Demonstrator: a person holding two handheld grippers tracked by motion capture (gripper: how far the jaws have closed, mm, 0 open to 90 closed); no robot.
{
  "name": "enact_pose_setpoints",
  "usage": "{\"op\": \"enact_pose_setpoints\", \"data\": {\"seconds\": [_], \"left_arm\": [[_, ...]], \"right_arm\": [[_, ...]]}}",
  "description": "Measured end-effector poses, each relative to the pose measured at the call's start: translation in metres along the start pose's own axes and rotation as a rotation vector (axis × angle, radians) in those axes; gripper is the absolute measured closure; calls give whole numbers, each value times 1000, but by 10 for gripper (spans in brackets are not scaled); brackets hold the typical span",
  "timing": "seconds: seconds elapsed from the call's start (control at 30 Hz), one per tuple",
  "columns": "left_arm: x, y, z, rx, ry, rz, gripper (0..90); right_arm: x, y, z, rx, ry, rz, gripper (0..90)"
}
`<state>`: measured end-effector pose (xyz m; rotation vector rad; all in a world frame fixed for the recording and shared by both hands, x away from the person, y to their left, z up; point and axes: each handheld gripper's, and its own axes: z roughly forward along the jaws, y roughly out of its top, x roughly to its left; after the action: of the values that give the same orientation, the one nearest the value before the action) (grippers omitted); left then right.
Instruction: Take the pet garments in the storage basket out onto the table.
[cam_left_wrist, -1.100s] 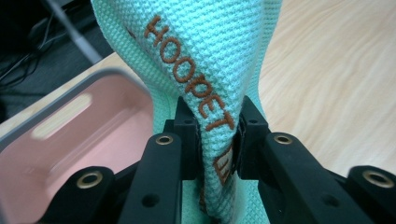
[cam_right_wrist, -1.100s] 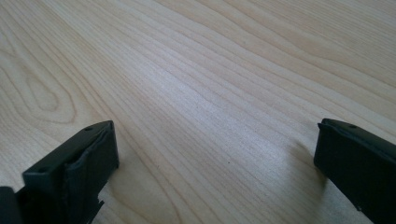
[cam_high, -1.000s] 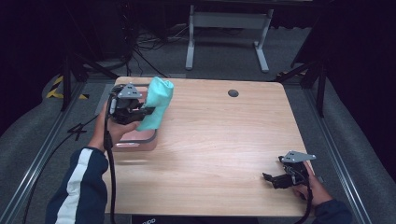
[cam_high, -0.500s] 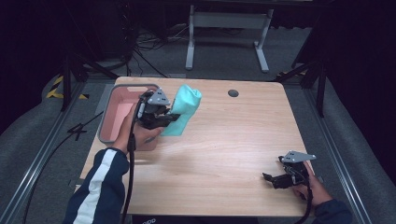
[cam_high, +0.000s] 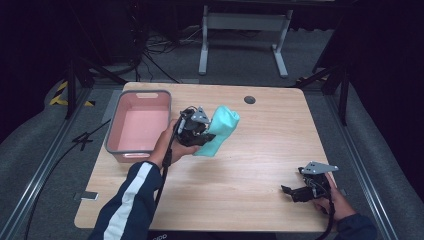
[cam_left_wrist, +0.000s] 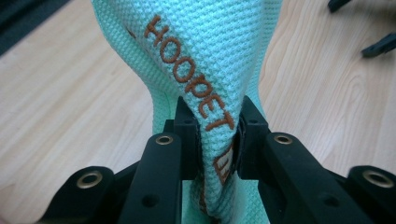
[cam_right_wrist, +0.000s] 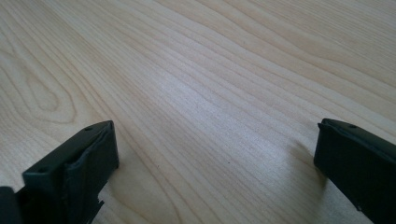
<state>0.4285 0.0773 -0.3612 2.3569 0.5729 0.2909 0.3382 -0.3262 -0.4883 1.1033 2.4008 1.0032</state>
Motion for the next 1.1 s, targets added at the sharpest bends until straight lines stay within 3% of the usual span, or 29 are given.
{"op": "enact_pose_setpoints", "data": {"seconds": [0.33,0.47,0.73,0.87,1.1], "left_arm": [[3,-8,41,85,-19,-48,749],[2,-11,60,128,-28,-49,741],[-1,-18,82,166,-35,-63,719],[-3,-19,89,185,-48,-68,678],[-8,-19,93,199,-25,-53,506]], "right_arm": [[0,0,0,0,0,0,2],[0,0,0,0,0,0,2],[0,0,0,0,0,0,2],[0,0,0,0,0,0,2],[0,0,0,0,0,0,2]]}}
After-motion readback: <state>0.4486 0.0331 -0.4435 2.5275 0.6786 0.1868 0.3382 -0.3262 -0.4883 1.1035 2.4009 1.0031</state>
